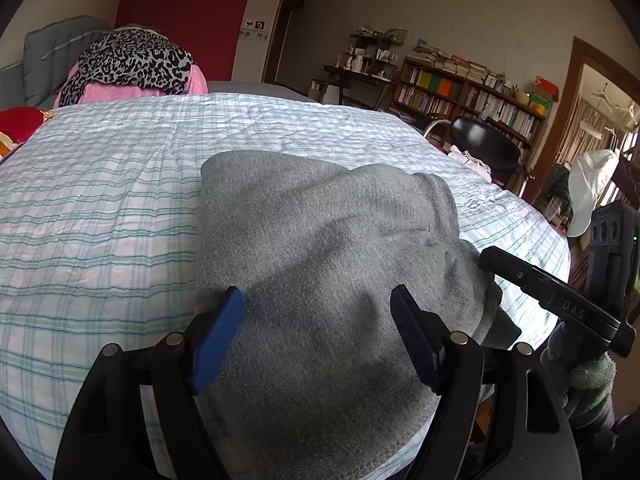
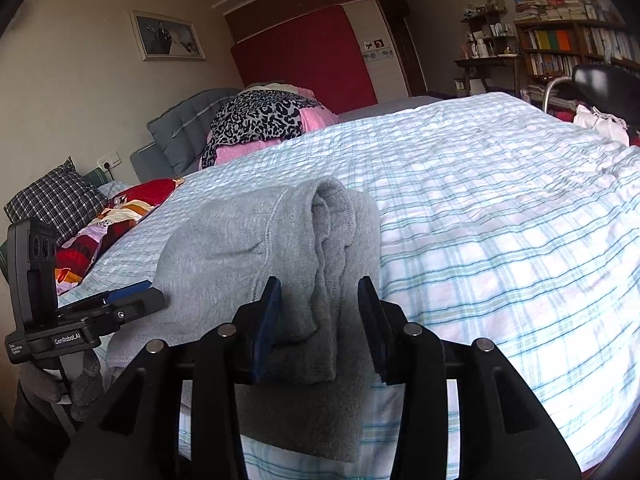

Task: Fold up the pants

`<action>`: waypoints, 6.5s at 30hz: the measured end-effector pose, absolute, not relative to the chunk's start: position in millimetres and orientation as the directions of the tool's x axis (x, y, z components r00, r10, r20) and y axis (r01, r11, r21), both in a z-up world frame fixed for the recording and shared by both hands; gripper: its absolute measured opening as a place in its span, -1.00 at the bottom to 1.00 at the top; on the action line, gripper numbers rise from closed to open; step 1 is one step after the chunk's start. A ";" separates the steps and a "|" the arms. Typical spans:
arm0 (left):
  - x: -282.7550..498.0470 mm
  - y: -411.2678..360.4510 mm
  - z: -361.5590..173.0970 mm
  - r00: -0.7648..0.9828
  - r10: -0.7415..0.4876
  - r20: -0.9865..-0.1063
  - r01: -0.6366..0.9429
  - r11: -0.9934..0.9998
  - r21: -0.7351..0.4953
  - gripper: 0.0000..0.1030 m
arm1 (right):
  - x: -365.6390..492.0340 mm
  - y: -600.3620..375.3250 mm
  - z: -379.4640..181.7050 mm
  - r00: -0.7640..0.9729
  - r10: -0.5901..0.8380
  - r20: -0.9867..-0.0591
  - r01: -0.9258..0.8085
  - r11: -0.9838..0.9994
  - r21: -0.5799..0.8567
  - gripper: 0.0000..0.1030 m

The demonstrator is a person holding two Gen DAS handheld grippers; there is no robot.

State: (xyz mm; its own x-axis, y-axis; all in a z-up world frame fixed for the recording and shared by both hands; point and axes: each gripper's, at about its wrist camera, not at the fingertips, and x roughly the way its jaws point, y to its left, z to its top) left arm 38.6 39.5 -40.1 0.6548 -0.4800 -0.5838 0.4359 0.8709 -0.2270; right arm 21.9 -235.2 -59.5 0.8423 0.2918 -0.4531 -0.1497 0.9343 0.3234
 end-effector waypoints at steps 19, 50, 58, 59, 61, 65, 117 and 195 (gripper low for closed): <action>25.1 16.8 -49.3 0.630 -0.506 -0.589 0.520 0.838 -0.163 0.48 | 103.5 -202.9 -65.2 0.728 0.372 -0.576 -0.266 0.928 0.263 -0.20; 6.2 25.1 -61.7 0.663 -0.428 -0.614 0.472 0.876 -0.101 0.53 | 12.0 -219.6 -102.6 0.820 0.221 -0.528 -0.169 0.975 0.145 0.00; 1.4 35.3 -40.5 0.676 -0.435 -0.595 0.434 0.887 -0.156 0.56 | -1.2 -224.1 -80.9 0.831 0.249 -0.497 -0.175 0.966 0.191 0.19; -0.8 35.2 -37.6 0.690 -0.424 -0.587 0.426 0.893 -0.144 0.57 | -4.5 -223.8 -77.8 0.836 0.254 -0.487 -0.179 0.964 0.195 0.23; -5.6 35.7 -30.8 0.713 -0.407 -0.571 0.413 0.902 -0.127 0.57 | -11.0 -221.6 -71.4 0.845 0.256 -0.469 -0.187 0.964 0.190 0.38; -13.3 37.5 -18.6 0.749 -0.390 -0.536 0.386 0.914 -0.125 0.75 | -21.0 -217.2 -60.0 0.862 0.261 -0.434 -0.203 0.963 0.177 0.56; 2.9 47.1 -25.2 0.775 -0.169 -0.609 0.188 0.982 -0.034 0.82 | -7.5 -215.8 -59.2 0.855 0.247 -0.456 -0.161 0.962 0.220 0.94; 302.3 -180.3 -1.8 0.282 -0.778 -0.562 0.603 0.599 -0.527 -0.19 | 236.9 -475.6 -12.5 0.851 0.306 -0.427 -0.126 0.908 0.399 -0.11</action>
State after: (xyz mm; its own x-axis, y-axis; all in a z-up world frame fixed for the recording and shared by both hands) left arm 302.3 -180.3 -1.8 0.2815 -0.7777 -0.5621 0.6030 0.5991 -0.5268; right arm 236.9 -475.6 -12.5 0.8509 0.3059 -0.4271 -0.1263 0.9083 0.3989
